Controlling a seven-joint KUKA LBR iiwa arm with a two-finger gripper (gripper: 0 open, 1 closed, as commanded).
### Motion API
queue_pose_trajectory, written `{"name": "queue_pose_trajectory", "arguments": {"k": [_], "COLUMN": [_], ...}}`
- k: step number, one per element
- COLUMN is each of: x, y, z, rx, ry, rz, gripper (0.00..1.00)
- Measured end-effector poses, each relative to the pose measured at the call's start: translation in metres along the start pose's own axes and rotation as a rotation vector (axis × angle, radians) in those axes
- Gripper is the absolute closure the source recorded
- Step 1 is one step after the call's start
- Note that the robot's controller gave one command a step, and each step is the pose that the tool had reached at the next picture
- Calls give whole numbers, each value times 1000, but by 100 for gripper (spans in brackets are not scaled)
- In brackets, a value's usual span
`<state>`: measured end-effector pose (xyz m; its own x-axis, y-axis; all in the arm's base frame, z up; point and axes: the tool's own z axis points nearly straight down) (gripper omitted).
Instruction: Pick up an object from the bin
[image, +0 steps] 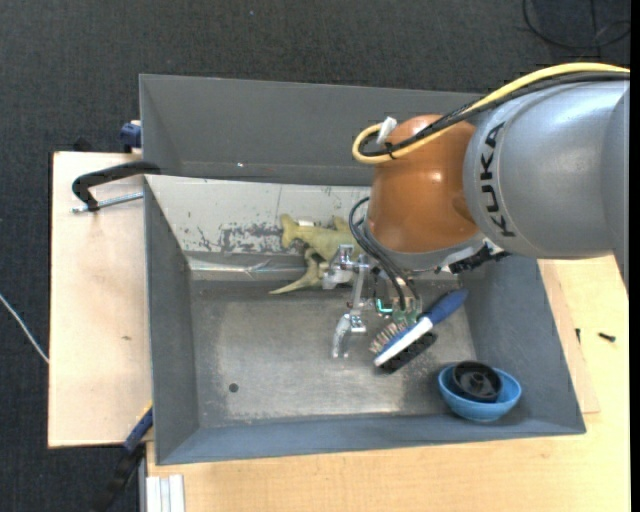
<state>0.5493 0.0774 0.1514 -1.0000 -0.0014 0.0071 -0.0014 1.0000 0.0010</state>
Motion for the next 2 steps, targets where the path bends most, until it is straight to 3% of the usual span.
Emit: {"name": "queue_pose_trajectory", "arguments": {"k": [1,2], "x": [-21,-20], "y": [-51,-86], "z": [27,56], "rx": [1,0], "ry": [-5,-3], "rz": [122,298], "gripper": [0,0]}}
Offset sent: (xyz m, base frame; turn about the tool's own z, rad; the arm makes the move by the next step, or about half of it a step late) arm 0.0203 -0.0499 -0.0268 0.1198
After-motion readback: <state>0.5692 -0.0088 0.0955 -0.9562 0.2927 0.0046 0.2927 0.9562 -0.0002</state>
